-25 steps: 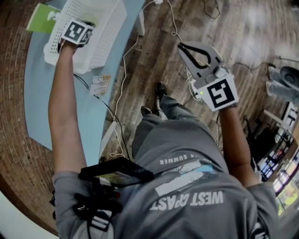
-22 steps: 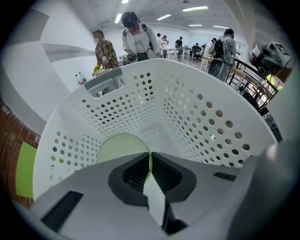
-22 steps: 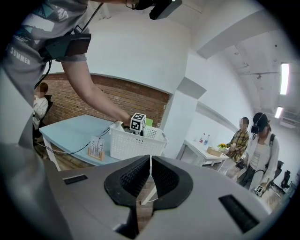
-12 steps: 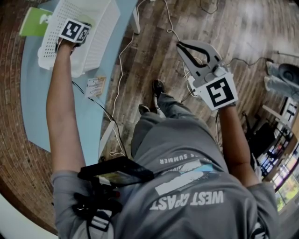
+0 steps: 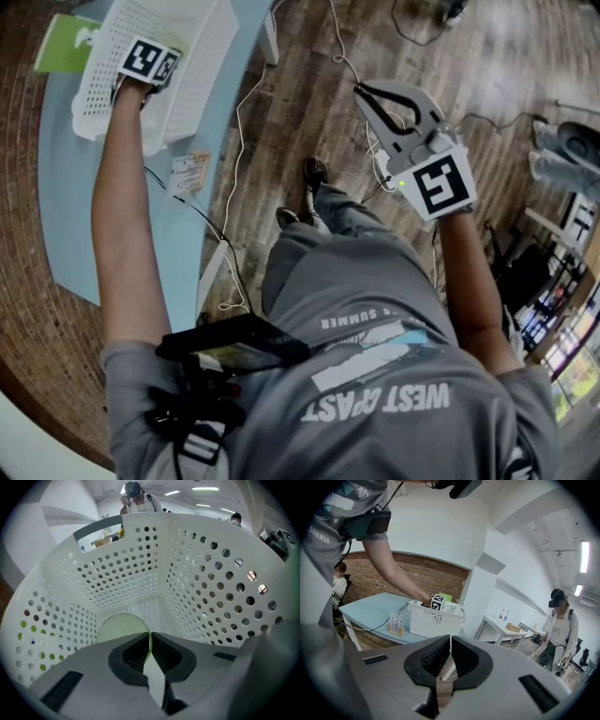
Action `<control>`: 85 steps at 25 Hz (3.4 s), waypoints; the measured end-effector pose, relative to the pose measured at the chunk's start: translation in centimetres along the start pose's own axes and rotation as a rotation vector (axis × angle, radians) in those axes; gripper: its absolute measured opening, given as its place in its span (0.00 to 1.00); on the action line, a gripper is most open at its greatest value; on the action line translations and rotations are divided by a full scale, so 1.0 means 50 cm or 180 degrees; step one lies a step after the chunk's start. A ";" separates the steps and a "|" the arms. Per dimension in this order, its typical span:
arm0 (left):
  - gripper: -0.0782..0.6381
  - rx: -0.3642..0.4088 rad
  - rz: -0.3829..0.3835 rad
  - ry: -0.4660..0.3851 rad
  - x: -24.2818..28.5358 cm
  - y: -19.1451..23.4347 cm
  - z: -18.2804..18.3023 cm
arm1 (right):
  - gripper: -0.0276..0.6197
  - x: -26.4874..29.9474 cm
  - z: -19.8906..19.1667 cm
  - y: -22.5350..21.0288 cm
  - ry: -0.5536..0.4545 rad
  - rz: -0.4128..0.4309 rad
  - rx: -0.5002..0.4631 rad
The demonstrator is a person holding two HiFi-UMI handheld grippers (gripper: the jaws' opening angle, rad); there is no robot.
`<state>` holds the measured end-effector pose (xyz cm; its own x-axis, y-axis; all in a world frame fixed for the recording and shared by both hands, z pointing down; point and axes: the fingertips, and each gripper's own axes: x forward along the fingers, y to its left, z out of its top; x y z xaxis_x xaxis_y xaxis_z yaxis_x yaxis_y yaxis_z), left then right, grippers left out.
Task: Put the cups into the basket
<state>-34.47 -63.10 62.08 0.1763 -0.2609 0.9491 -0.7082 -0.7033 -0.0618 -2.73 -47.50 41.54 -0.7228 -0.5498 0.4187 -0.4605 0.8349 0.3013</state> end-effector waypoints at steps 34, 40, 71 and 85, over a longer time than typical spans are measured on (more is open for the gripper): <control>0.30 0.0220 0.0345 -0.0265 -0.061 0.000 0.003 | 0.06 -0.004 0.028 0.035 -0.0061 0.0039 -0.0020; 0.30 0.0257 0.0604 -0.0587 -0.161 -0.004 0.036 | 0.06 0.007 0.069 0.062 -0.0196 0.0105 -0.0014; 0.11 0.0878 0.1837 -0.2659 -0.816 -0.248 0.071 | 0.06 0.018 0.388 0.183 -0.1043 0.0170 -0.0617; 0.11 0.1209 0.2497 -0.2898 -0.997 -0.377 -0.081 | 0.06 -0.004 0.526 0.272 -0.1314 0.0252 -0.0921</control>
<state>-32.70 -34.17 17.16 0.3116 -0.9476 0.0701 -0.6215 -0.2591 -0.7394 -22.42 -35.38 23.02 -0.9198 -0.3808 0.0942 -0.2769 0.8004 0.5317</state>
